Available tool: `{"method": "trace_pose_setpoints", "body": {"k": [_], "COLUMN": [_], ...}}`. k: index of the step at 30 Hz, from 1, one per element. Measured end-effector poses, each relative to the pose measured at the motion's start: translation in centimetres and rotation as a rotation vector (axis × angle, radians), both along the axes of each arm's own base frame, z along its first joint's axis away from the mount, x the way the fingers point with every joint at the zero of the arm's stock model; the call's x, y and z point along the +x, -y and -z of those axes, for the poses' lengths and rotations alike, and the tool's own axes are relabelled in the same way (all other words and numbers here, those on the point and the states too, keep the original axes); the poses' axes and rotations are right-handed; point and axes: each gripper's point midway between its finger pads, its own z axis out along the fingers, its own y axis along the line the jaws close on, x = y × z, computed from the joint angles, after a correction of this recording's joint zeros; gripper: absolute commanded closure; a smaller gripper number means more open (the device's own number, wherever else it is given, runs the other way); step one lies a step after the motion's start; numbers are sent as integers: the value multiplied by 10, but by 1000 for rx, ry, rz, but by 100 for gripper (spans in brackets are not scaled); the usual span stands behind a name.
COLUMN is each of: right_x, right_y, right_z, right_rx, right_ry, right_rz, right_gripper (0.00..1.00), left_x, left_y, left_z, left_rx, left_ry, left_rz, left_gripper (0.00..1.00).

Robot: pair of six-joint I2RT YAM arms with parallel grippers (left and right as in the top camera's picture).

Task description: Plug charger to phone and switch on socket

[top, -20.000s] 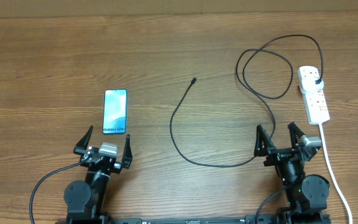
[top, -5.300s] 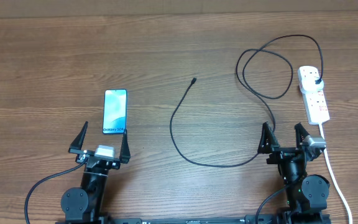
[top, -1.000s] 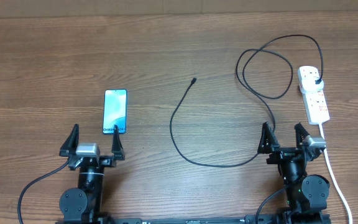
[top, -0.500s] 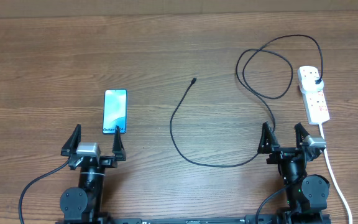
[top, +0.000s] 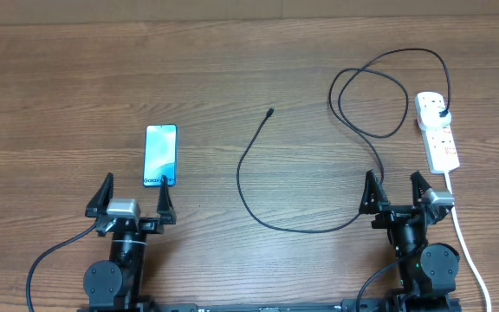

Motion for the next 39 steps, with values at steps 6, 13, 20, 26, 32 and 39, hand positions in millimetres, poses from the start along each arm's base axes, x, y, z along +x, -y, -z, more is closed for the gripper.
{"method": "trace_pose_setpoints", "body": {"k": [6, 13, 20, 26, 32, 39], "right_x": [0, 0, 0, 0, 0, 0], "right_y": [0, 0, 0, 0, 0, 0], "right_z": [0, 0, 0, 0, 0, 0], "right_rx": [0, 0, -1, 0, -1, 0], "right_ry": [0, -1, -1, 0, 0, 0], "right_rz": [0, 0, 0, 0, 0, 0], "right_gripper": [0, 0, 0, 0, 0, 0], "left_x": [0, 0, -1, -1, -1, -1], "left_y": [0, 0, 0, 0, 0, 0], "left_z": [0, 0, -10, -11, -12, -13], "left_rx": [0, 0, -4, -17, -74, -100], "left_ry": [0, 2, 41, 42, 42, 45], "left_rz": [0, 0, 0, 2, 7, 10], "left_gripper": [0, 0, 0, 0, 1, 0]}}
